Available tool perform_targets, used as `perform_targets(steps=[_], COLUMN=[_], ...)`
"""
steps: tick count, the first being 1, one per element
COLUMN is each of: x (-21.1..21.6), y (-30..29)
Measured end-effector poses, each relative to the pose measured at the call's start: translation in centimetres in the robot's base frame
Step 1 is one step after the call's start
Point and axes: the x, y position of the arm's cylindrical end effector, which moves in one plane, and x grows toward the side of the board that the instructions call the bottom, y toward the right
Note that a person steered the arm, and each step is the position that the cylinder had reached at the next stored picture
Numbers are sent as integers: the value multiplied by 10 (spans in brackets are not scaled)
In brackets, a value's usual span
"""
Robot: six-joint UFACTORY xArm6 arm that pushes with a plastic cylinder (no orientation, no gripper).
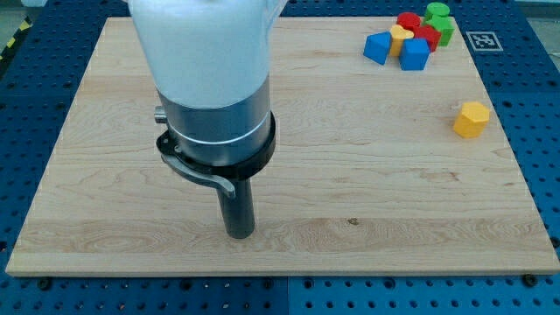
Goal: Slide the arm towards the bottom right side of the board
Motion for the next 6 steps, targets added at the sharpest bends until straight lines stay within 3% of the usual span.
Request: perform_targets(steps=[2, 6], x=[0, -25], y=[33, 277])
